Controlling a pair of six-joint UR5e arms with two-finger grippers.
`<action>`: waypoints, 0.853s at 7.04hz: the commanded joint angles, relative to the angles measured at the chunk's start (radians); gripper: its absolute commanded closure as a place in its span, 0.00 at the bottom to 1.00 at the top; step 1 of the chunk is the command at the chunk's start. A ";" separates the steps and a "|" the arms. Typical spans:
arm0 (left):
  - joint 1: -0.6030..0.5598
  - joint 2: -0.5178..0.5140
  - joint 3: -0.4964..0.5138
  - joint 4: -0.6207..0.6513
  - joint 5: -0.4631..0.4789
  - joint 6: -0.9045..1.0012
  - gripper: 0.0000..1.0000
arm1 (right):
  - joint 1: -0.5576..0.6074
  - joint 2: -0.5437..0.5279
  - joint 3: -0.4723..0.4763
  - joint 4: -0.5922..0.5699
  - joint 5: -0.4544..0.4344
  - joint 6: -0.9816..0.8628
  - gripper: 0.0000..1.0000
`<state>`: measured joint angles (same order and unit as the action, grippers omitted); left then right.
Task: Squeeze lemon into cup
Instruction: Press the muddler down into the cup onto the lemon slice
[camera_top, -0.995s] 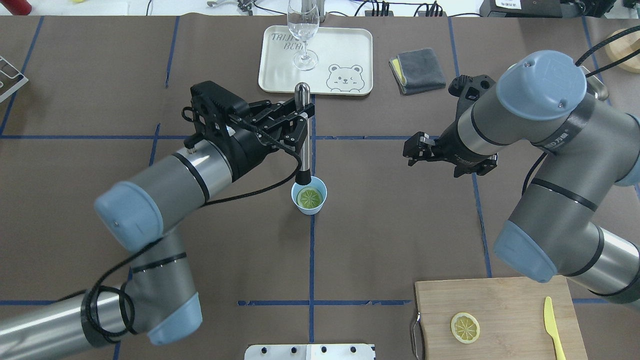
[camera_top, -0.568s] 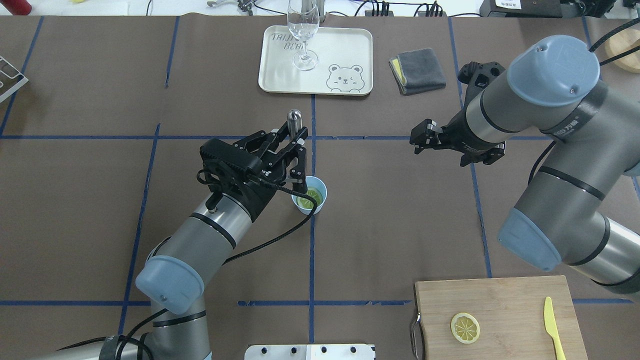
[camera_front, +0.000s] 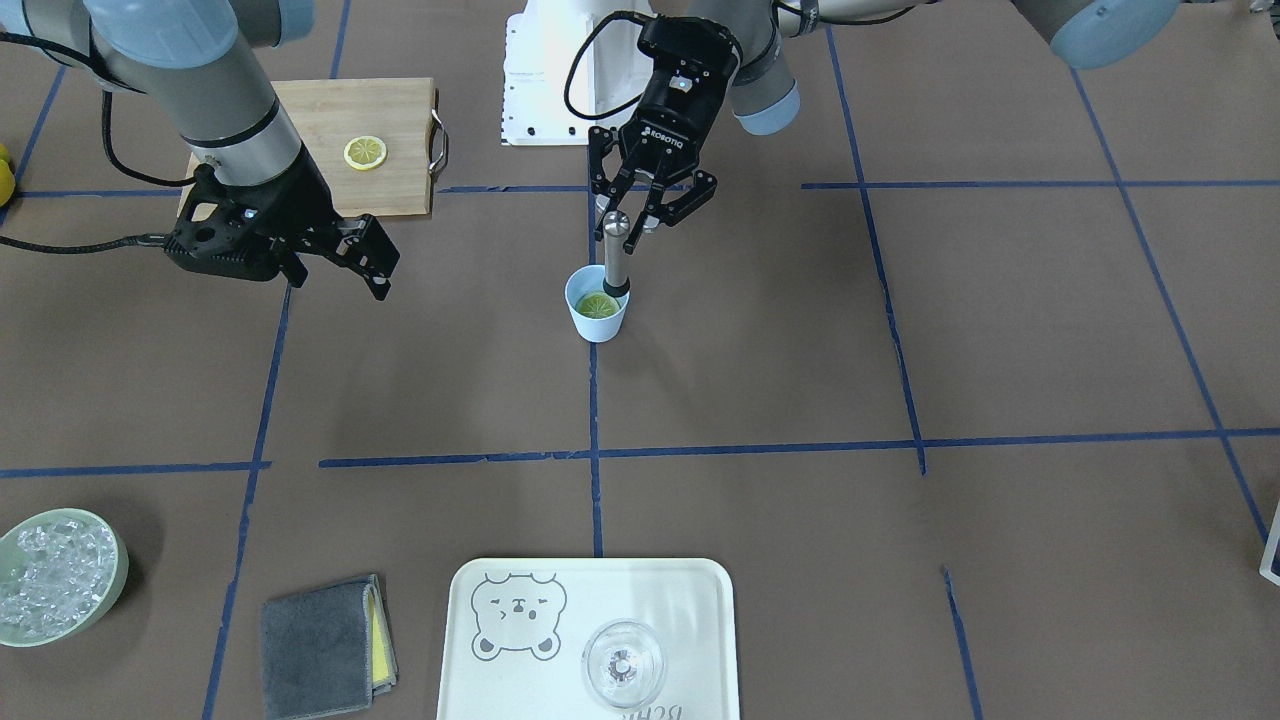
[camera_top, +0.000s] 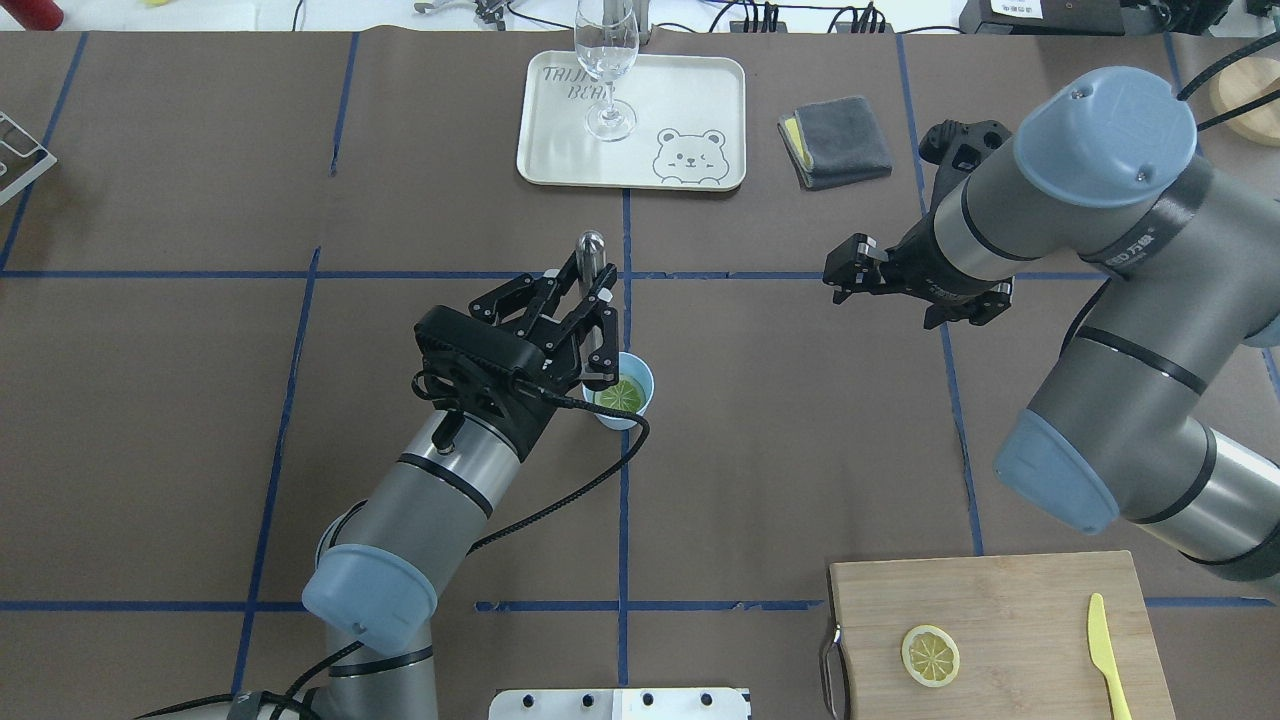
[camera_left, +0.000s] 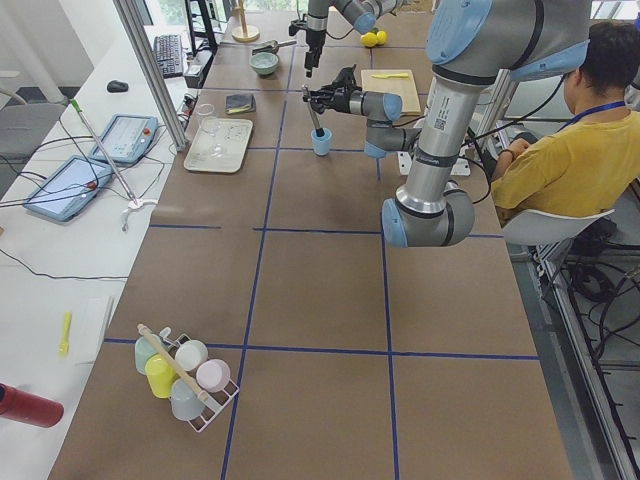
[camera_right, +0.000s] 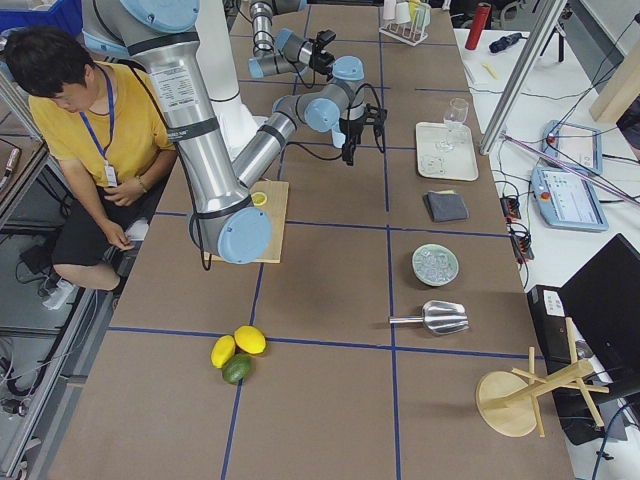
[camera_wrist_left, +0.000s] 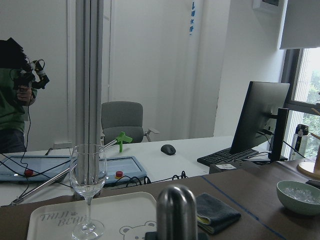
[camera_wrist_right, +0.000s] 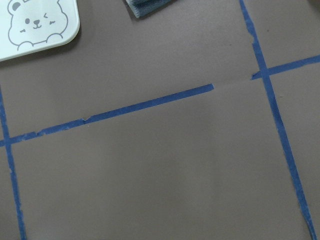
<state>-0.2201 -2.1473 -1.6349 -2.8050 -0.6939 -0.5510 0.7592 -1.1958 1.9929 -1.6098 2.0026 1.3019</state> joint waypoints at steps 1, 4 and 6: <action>0.004 -0.046 0.065 -0.004 0.002 -0.001 1.00 | 0.002 -0.004 -0.002 0.001 0.001 -0.001 0.00; 0.005 -0.042 0.119 -0.005 0.002 -0.003 1.00 | 0.000 -0.007 -0.002 0.001 0.001 0.000 0.00; 0.025 -0.040 0.150 -0.028 0.016 -0.009 1.00 | 0.000 -0.008 -0.003 0.001 -0.001 -0.001 0.00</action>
<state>-0.2039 -2.1884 -1.5064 -2.8205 -0.6884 -0.5571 0.7595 -1.2035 1.9909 -1.6092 2.0024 1.3020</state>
